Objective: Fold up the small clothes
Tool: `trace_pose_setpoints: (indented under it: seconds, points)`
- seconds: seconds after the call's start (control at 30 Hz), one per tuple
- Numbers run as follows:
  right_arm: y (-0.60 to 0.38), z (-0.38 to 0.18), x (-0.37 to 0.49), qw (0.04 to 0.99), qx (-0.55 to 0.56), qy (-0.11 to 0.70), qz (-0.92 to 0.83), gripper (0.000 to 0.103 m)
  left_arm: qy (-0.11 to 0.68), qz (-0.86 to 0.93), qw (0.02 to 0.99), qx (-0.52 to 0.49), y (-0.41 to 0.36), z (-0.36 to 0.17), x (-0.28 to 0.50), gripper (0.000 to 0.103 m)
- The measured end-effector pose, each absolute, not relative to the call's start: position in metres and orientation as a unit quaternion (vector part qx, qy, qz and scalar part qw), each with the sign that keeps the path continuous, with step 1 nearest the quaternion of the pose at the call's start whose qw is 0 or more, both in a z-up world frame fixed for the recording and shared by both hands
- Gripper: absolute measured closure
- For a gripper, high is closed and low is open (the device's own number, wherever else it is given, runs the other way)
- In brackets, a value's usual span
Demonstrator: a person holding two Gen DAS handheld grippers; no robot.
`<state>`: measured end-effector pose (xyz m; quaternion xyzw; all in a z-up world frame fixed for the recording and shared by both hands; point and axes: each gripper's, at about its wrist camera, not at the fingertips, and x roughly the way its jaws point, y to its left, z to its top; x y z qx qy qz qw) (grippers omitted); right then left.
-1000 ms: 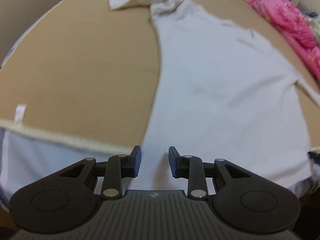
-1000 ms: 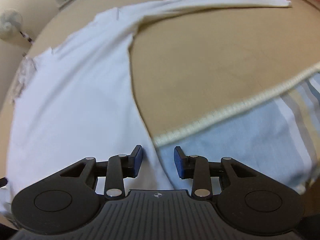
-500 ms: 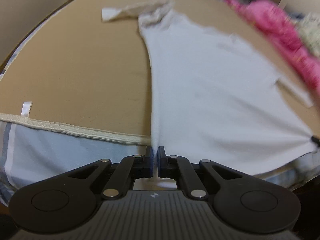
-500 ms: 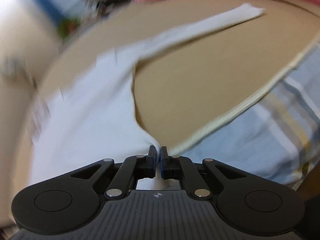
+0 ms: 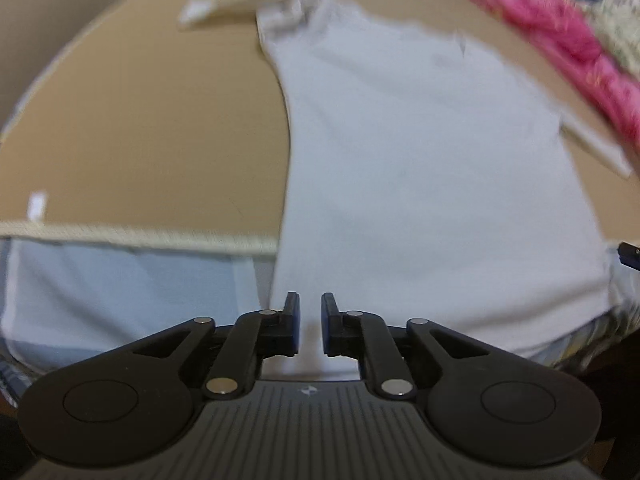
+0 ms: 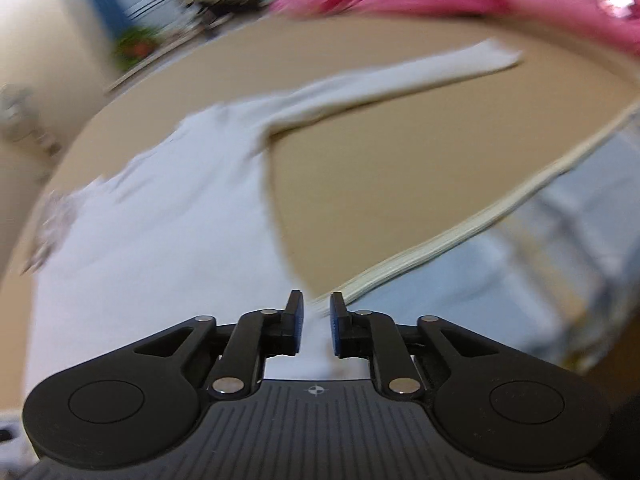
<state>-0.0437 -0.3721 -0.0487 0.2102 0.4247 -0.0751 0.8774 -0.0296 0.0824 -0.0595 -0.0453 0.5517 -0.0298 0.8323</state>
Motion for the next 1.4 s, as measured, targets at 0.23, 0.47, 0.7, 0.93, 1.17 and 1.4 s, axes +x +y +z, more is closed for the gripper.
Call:
trace_pose_setpoints:
  seconds: [0.23,0.47,0.7,0.93,1.17,1.4]
  points:
    - [-0.359,-0.073,-0.036,0.837,0.187,0.506,-0.088,0.073,0.541,-0.032,0.838,-0.065,0.078,-0.054,-0.021,0.077]
    - [-0.363,-0.005,-0.018,0.898,0.191,0.392,-0.052,0.068,0.483,-0.009,0.867,-0.119,0.089,-0.024,0.008,0.081]
    - [-0.381,0.067,0.006,0.957,0.121,0.261,0.026,0.042,0.389,0.015,0.909,-0.149,0.119,0.030,0.080,0.081]
    - [-0.377,0.041,0.042,0.960,0.150,0.237,-0.008,0.057,0.368,0.052,0.891,-0.262,0.191,0.017,0.202,0.081]
    - [-0.362,0.021,0.076,0.951,0.153,0.269,0.002,0.063,0.376,0.058,0.817,-0.433,0.265,-0.061,0.272,0.080]
    - [-0.350,0.006,0.096,0.943,0.123,0.309,0.002,0.063,0.348,0.099,0.753,-0.550,0.316,-0.121,0.303,0.065]
